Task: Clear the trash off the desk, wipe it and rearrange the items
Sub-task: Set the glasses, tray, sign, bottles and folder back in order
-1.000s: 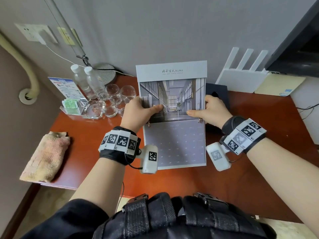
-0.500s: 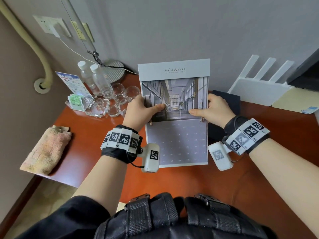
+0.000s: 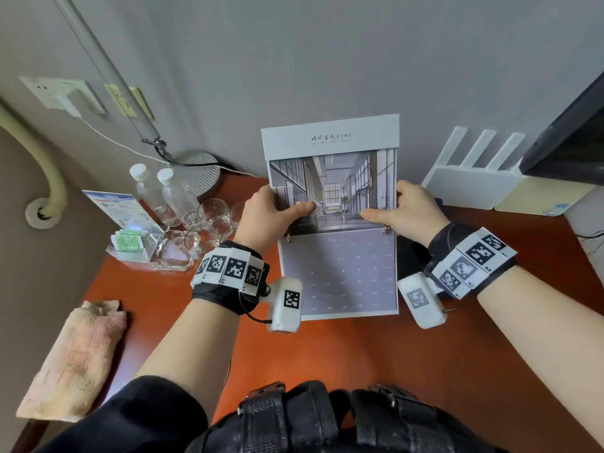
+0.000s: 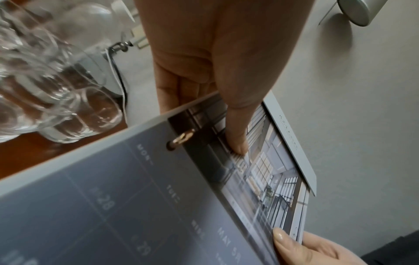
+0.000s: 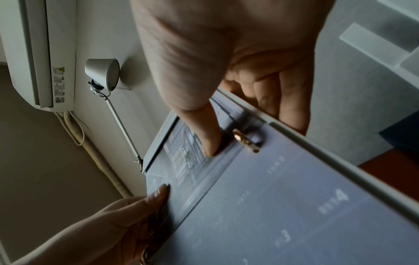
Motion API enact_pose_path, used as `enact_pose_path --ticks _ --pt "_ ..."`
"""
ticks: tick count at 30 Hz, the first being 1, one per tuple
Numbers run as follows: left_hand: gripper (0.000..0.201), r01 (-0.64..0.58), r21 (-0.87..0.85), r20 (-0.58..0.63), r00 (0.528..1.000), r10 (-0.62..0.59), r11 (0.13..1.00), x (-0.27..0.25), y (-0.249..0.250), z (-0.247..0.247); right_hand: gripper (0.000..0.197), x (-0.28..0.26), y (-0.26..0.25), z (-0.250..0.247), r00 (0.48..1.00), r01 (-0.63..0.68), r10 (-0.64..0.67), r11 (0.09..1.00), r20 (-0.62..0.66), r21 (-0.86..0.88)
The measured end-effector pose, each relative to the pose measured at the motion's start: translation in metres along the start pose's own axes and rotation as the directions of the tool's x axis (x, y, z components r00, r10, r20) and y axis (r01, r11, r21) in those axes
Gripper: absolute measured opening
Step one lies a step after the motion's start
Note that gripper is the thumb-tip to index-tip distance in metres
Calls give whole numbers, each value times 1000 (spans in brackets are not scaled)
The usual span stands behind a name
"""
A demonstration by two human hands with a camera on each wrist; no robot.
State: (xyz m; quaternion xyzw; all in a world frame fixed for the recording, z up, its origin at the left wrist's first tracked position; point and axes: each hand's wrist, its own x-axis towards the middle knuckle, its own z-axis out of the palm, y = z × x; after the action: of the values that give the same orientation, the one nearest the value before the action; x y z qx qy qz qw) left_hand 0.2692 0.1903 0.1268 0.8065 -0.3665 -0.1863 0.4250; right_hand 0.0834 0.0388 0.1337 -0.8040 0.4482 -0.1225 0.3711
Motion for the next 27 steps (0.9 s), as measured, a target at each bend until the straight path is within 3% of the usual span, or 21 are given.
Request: enact_pose_path --ticks 6,9,16,22,27 --pt "50 -117 -15 29 993 117 993 54 18 -19 35 17 -28 -14 989 8 -7 1000 -149 8" --pt "47 -159 -20 42 986 159 987 78 28 -27 60 31 -41 -22 976 32 -28 999 -216 11" --pt "37 -241 -57 16 970 242 969 127 32 -55 75 72 -79 -19 966 61 -51 998 -255 32" --pt "28 -253 -131 -57 967 247 959 160 14 -71 43 113 -100 3 960 154 -129 985 -248 83" --pt "41 -235 -245 -70 972 225 940 179 -10 -77 42 140 -108 32 971 151 -130 984 -203 90"
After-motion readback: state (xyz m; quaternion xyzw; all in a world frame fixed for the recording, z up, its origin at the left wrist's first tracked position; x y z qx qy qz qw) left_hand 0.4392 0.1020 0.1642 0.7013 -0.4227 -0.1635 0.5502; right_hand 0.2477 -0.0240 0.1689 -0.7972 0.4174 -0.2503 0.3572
